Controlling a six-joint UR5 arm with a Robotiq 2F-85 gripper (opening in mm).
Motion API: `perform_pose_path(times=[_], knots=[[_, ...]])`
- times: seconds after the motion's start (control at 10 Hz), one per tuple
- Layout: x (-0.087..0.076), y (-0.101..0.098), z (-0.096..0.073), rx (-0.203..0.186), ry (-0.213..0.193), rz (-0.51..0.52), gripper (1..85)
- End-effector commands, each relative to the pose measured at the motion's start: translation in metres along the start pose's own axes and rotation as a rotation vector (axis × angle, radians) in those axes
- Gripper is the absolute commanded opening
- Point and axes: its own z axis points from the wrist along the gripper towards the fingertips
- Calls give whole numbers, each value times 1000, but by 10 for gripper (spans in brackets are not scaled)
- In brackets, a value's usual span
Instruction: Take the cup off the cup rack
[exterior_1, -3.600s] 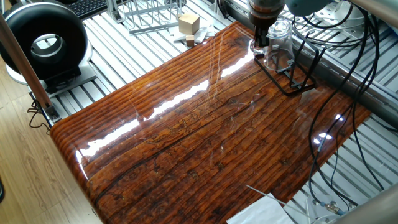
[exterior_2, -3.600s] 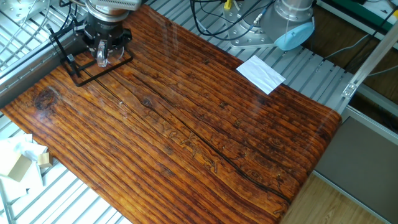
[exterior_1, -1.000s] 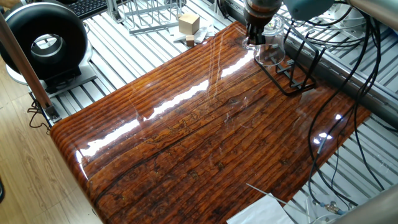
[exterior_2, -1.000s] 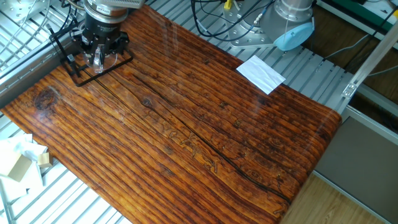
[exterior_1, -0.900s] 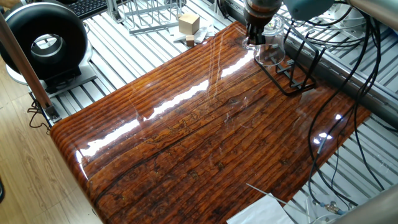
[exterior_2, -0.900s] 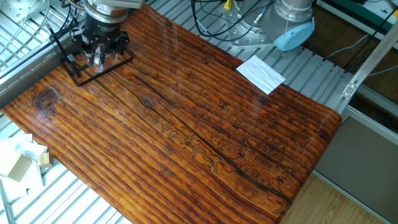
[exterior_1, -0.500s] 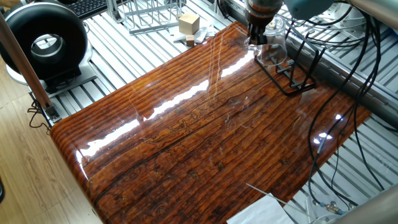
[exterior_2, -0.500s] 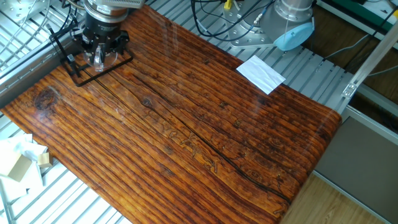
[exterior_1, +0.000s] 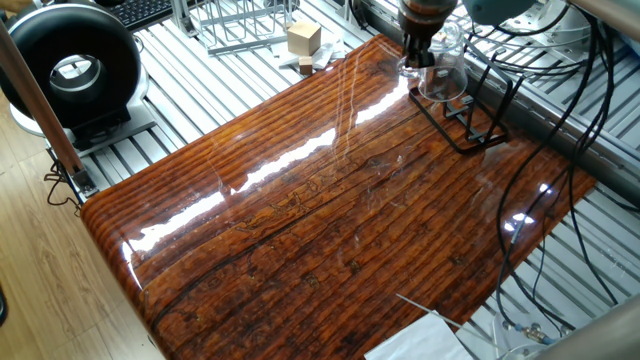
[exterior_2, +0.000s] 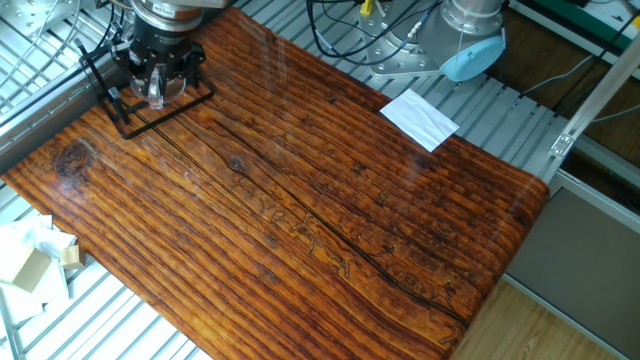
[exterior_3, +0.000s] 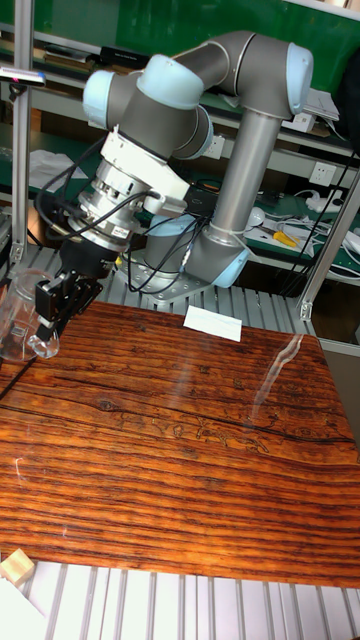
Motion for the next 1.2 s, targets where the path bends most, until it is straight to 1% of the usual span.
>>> perform_pose_path(times=[0.0, 0.1, 0.2, 0.3, 0.4, 0.7, 0.8, 0.9, 1.0, 1.1], knots=[[-5, 4, -16, -19, 21, 21, 13], [-8, 2, -24, -19, 33, 22, 13], [-12, 5, -27, -29, 26, 26, 13], [-12, 5, -30, -32, 28, 26, 13], [-9, 1, -35, -18, 48, 20, 13], [-10, 1, -39, -14, 56, 23, 13], [-14, 1, -44, -19, 63, 31, 13], [-22, 1, -51, -28, 70, 49, 13], [-34, 4, -59, -44, 71, 77, 13], [-50, 11, -68, -72, 54, 121, 13]])
